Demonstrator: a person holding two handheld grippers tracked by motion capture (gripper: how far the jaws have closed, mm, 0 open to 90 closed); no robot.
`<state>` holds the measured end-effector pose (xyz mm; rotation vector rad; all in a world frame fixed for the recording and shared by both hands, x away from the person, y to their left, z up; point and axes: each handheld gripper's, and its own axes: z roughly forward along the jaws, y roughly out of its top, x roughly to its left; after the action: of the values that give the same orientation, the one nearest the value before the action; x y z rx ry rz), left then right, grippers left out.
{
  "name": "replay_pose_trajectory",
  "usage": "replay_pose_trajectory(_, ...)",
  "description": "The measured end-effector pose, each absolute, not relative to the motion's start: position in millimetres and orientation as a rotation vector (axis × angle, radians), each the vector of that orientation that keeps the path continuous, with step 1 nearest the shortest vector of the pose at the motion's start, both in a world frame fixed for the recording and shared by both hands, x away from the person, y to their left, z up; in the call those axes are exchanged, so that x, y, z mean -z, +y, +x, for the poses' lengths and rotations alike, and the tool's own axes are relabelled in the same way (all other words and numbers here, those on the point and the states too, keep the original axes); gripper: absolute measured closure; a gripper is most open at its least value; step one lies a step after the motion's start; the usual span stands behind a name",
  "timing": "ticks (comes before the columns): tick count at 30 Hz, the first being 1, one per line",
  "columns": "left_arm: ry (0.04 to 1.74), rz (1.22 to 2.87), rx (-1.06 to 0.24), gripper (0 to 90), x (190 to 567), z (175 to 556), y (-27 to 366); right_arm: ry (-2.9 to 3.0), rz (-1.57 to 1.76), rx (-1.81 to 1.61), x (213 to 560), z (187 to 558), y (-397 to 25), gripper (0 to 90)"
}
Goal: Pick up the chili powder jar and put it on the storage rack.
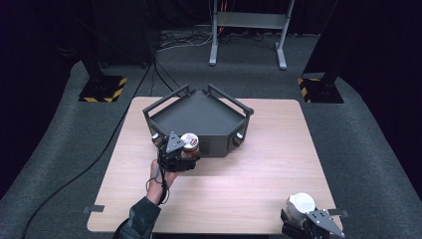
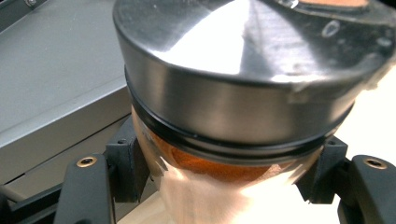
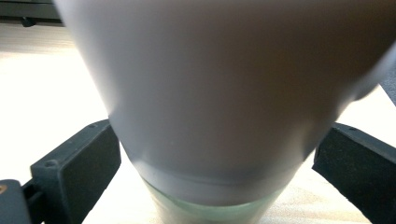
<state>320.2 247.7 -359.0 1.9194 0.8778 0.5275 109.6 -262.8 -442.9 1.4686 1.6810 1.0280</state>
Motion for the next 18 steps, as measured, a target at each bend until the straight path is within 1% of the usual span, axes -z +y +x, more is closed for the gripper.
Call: replay_pose_trajectory(18,0.856,1.922,-0.533,31.7,347.6,325.2,247.4,1.681,1.471,-1.027,442.9,109.8,-263.1,0.0)
